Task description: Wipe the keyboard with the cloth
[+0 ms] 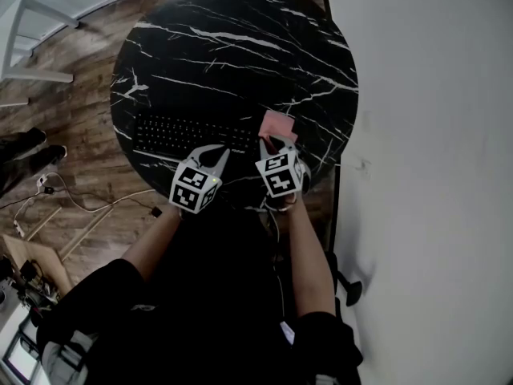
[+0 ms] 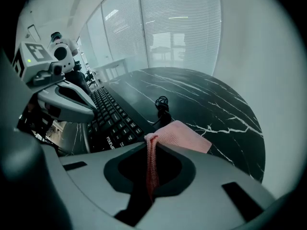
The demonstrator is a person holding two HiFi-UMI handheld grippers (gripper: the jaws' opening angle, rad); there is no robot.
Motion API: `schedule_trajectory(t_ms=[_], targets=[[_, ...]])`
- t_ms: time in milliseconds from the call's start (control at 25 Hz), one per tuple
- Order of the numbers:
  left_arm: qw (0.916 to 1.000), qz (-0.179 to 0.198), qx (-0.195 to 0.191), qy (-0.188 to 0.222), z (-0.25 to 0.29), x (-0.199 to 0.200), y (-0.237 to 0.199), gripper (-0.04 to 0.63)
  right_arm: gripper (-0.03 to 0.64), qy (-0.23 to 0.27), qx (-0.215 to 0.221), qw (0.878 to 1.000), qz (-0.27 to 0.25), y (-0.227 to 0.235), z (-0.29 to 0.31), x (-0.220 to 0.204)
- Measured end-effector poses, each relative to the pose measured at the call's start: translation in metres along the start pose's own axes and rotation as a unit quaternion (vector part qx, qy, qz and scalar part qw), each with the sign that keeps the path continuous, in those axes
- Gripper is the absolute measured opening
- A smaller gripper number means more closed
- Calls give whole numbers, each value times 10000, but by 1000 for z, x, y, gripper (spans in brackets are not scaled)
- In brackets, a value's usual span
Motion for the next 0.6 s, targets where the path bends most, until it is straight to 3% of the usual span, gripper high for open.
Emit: schedule_trajectory(t_ms=[120,280,600], targets=[[10000,-17,21,59,-10,3,-8,0,15,203,-100,9997,73,-3,-13,16],[9997,-73,124,203,-30,7,-30,0,14,631,-353,9970,-268,-17,-32,57],[9970,-390,493,462,-91,-7,-93,0,14,1264,-60,9888,-791,-88,-35,158]])
Point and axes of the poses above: the fingertips, and each gripper's own axes: z forward along the fingers, y to its right, x out of its top, the point moved 1 cm from there along -z, backward along the fingers, and after that the axes turned 7 degrees about -y, right-handed, at the moved point
